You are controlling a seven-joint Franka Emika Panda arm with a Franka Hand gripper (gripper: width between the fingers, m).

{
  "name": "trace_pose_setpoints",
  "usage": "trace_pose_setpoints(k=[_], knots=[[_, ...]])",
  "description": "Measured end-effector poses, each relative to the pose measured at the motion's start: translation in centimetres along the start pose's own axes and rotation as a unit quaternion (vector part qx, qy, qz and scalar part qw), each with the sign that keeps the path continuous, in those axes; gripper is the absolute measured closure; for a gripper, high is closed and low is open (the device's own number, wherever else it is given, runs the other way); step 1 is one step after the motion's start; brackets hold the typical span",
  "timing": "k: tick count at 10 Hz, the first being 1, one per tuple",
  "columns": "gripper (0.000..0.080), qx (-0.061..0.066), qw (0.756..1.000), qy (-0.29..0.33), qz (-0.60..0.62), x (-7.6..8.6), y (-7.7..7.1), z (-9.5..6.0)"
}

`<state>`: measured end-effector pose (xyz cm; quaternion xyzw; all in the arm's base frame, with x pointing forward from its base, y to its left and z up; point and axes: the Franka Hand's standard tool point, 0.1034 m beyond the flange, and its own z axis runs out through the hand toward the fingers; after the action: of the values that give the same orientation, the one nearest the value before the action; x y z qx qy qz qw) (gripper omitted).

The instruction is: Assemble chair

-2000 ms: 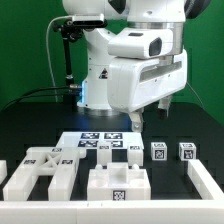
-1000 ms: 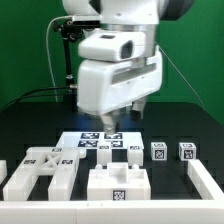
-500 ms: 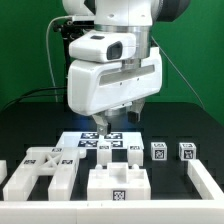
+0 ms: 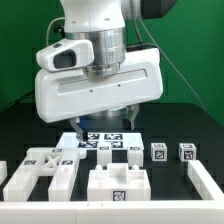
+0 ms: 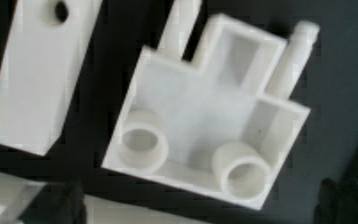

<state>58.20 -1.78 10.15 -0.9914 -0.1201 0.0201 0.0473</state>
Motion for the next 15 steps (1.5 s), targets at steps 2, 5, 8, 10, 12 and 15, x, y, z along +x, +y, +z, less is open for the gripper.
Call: trace_pose_setpoints(k=[2,5,8,10,12,15], knots=[[0.0149,-0.001,0.999,-0.003,0.032,-0.2,0.2,0.4],[0.0149,-0.023,0.999,-0.010,0.022,0.5,2.1,2.8],[0.0149,-0.037,0.999,0.021,0.016,1.1,2.3,5.8],[0.0149,-0.034,0.999,0.023,0.019,1.0,1.9,7.3],[0.0149,-0.032,0.999,0.019,0.022,0.6,1.9,8.1],[0.0193,-0.031,0.999,0.017,0.023,0.3,1.8,8.2]])
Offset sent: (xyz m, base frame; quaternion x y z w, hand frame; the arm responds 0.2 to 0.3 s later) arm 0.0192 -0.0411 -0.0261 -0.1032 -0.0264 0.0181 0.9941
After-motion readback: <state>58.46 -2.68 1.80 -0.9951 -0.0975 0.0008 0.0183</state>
